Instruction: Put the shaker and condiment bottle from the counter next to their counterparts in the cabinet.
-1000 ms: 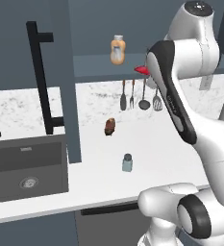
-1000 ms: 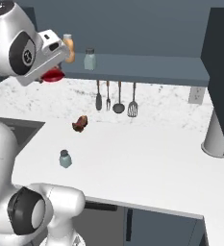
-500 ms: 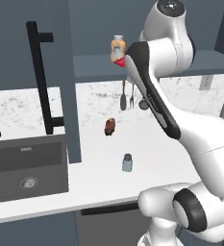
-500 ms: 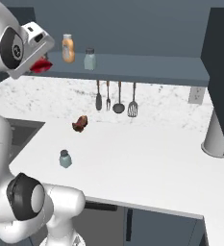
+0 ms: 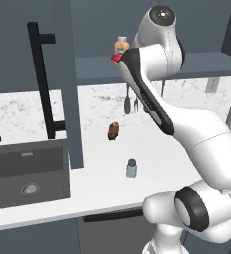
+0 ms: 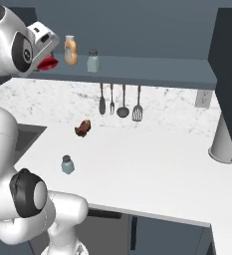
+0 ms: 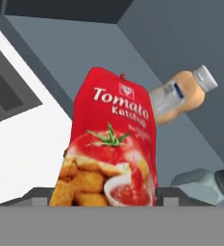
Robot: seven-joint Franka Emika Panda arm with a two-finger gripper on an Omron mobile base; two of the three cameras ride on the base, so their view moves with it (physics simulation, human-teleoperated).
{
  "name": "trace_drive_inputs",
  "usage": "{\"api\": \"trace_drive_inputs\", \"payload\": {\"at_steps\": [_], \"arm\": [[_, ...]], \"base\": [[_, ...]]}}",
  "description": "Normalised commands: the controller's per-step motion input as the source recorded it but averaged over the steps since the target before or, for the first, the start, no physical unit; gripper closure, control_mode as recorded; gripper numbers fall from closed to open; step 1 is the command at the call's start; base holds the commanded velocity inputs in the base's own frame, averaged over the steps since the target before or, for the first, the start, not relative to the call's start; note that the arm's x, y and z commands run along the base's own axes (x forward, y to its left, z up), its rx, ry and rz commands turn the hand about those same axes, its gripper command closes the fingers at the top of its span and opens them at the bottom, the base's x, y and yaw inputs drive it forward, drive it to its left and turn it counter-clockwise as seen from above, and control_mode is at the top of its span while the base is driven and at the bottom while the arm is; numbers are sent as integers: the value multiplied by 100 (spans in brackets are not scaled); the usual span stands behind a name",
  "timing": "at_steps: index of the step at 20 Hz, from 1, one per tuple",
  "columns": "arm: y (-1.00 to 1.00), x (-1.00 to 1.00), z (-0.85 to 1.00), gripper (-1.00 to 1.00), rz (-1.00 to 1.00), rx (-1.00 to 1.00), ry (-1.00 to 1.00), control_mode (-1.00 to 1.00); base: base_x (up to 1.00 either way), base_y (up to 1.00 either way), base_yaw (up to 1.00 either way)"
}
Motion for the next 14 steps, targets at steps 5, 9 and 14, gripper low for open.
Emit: {"api": "trace_drive_inputs", "payload": {"at_steps": [5,9,14], "arm": [[23,22,0,100,4,0,-2,-100],[12,44,-15,100,3,-2,0,-100],[2,27,-4,100,3,-3,-4,-100]], "base": [[0,0,0],[0,0,0],[0,0,0]]}}
